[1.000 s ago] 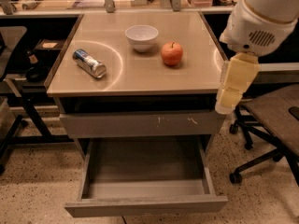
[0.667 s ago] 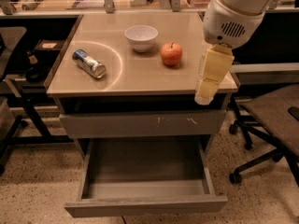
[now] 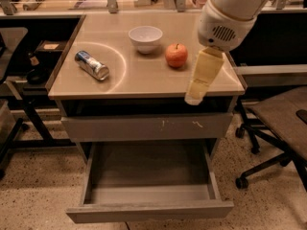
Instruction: Place redbull can into middle drawer
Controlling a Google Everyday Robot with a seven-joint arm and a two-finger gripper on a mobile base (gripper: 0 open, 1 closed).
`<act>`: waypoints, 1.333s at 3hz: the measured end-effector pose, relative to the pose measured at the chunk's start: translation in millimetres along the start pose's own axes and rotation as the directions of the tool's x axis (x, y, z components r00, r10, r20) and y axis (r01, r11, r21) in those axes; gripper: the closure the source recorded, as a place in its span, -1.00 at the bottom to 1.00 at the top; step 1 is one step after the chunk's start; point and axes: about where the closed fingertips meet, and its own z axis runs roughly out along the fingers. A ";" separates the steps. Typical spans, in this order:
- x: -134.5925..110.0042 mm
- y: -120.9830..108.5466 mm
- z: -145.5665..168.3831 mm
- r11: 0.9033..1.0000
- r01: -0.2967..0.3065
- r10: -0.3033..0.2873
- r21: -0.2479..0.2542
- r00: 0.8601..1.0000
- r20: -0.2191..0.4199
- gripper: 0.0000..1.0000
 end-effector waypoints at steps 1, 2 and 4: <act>-26.3 -19.2 15.9 0.998 -0.069 0.069 0.013 0.997 0.033 -1.00; -67.3 -47.3 38.0 0.995 -0.102 0.102 -0.006 0.994 0.028 -1.00; -91.9 -39.1 47.3 0.996 -0.076 0.079 -0.037 0.994 0.082 -1.00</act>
Offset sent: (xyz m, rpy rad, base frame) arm 0.0829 0.0641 -0.0087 0.0453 -0.0009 -0.1646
